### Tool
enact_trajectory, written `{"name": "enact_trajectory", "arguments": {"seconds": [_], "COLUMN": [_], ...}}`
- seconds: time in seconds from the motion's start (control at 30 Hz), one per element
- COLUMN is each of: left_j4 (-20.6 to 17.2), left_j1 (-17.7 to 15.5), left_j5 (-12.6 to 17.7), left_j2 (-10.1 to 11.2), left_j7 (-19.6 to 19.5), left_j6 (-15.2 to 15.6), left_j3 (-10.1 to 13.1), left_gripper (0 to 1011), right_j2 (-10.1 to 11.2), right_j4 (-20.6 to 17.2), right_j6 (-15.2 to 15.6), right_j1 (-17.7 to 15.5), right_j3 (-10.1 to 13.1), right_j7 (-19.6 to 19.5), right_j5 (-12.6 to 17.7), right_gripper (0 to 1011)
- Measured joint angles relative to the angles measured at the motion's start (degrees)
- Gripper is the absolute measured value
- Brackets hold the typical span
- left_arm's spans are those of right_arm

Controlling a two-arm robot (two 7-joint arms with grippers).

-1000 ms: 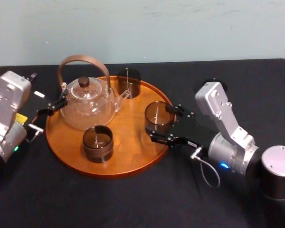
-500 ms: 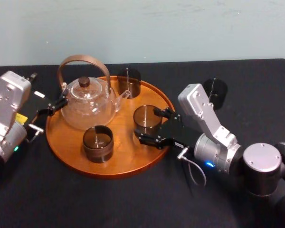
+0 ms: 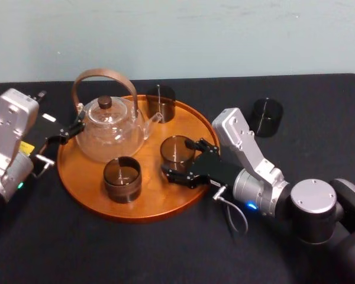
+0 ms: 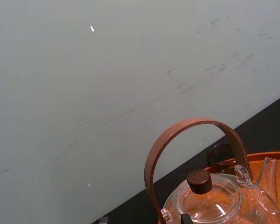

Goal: Pick up the glass from the table and place it on the tray.

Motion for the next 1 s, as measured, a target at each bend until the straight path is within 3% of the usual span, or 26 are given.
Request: {"name": "enact_trajectory", "arguments": {"seconds": [1.0], "left_j4": [0.0], "left_j1": [0.0], "left_j5": [0.0], "left_j2": [0.0], "left_j7": [0.0], "left_j6": [0.0], "left_j3": [0.0], "left_gripper": [1010], "right_j2": [-0.83], "right_j4": [1.45], "right_j6": [-1.09], "right_j1": [-0.18], "right_j3": [-1.19], "right_j7": [1.12], "right_j5": [-0.07], "right_gripper": [906]}}
